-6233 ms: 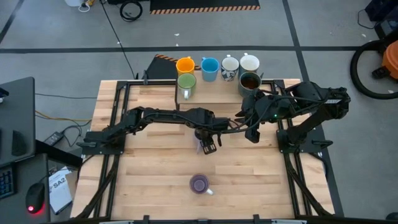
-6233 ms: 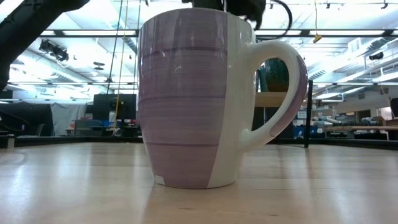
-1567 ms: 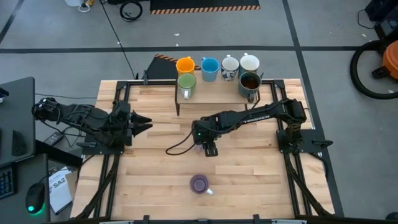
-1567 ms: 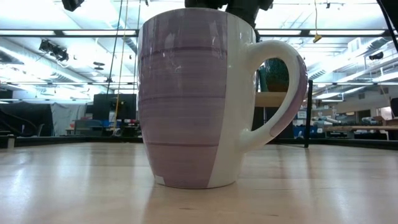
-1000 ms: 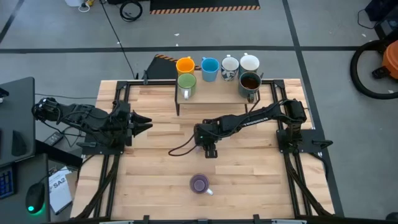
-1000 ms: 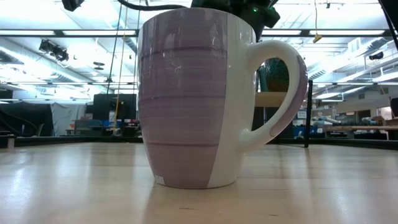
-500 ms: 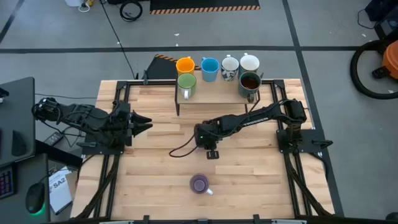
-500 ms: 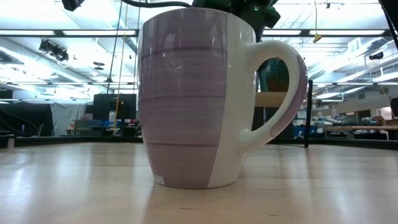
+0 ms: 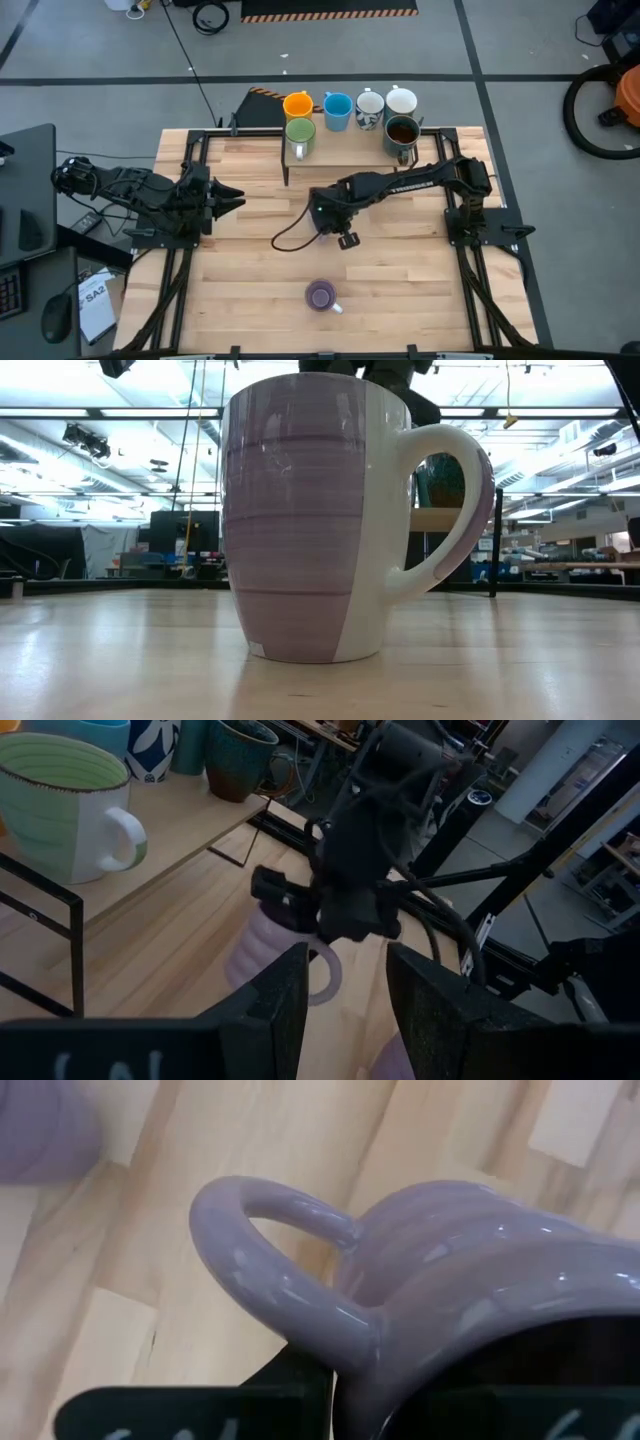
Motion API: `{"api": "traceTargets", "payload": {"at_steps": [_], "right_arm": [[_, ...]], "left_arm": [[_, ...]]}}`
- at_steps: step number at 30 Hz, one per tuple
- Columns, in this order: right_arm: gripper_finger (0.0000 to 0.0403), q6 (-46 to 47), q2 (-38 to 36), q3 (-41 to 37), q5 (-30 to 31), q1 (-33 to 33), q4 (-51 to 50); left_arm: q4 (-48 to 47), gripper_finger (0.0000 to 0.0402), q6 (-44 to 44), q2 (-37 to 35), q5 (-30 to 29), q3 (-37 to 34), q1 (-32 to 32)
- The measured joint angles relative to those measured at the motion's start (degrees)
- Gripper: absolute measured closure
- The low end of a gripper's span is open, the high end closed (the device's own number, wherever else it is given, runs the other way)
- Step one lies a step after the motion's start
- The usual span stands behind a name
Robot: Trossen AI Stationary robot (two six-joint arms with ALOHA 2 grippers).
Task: Place coffee mugs
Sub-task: Put the purple mug on the shelf
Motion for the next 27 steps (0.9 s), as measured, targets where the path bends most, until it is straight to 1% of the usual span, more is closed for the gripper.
{"api": "traceTargets", "payload": {"at_steps": [4,9,13,17,21,25,27], "right_arm": [[0.0357,-1.71,0.0,3.59,-0.05,-1.19,-5.91],[0.0358,-2.98,-0.02,10.23,0.87,-2.65,-13.13],[0.0358,-5.67,-0.07,16.0,2.13,-4.05,-17.81],[0.0358,-6.79,-0.07,19.97,3.68,-5.42,-22.77],[0.0358,-8.83,-0.09,23.4,6.72,-6.42,-25.1],[0.0358,-9.03,-0.09,26.35,7.8,-8.02,-26.56],[0.0358,-9.41,-0.11,27.48,9.59,-8.91,-27.58]], "left_arm": [[0.01,0.0259,-0.02,0.0,0.0,0.0,-0.02],[0.02,0.0259,-0.02,0.0,-0.01,0.0,-0.02],[0.02,0.0259,0.0,0.0,-0.02,0.0,-0.02],[0.04,0.0259,0.0,0.0,-0.06,0.0,-0.02],[0.1,0.0259,0.0,0.1,-0.16,0.0,0.0],[0.12,0.0259,-0.02,0.11,-0.19,0.0,-0.02],[0.11,0.0259,-0.02,0.13,-0.22,0.0,-0.02]]}}
